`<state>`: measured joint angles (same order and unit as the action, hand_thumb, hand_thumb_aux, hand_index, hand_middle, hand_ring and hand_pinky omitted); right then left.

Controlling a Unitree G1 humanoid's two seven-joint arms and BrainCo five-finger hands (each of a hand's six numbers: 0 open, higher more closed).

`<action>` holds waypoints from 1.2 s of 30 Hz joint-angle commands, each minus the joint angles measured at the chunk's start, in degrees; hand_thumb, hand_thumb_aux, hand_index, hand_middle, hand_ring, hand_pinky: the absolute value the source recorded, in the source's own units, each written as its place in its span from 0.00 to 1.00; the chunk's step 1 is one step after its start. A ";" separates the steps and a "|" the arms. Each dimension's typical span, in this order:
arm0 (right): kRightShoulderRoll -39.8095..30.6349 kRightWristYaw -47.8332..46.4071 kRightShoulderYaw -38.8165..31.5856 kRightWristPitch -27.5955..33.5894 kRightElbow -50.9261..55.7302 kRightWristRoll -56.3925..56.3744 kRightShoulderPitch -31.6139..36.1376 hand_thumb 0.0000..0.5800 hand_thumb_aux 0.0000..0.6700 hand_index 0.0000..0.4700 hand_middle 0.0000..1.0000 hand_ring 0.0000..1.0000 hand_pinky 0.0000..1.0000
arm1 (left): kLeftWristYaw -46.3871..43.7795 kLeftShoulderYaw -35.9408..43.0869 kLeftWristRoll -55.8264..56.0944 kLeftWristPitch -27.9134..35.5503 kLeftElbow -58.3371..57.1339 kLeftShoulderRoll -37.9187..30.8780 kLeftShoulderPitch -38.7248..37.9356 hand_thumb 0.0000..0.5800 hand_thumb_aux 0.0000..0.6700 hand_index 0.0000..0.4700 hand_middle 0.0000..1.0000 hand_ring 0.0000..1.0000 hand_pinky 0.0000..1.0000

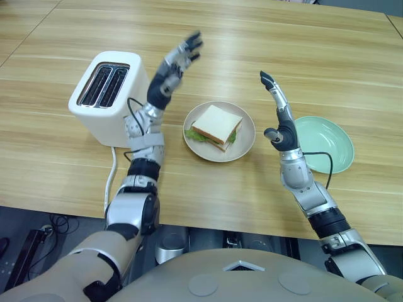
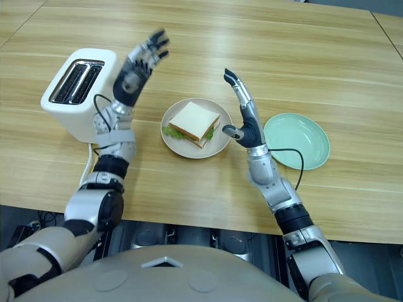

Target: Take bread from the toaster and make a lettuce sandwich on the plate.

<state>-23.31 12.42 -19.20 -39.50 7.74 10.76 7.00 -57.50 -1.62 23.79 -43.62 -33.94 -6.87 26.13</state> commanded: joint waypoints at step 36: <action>10.49 10.66 -9.48 10.49 52.95 29.43 22.29 1.00 1.00 0.98 1.00 1.00 1.00 | 54.01 21.93 -52.70 -1.29 -36.16 -9.29 10.01 1.00 1.00 0.98 1.00 1.00 1.00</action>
<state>-13.62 19.64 -28.27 -29.99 56.36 39.08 28.14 -8.29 20.05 -27.65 -46.52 -67.67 -16.68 34.47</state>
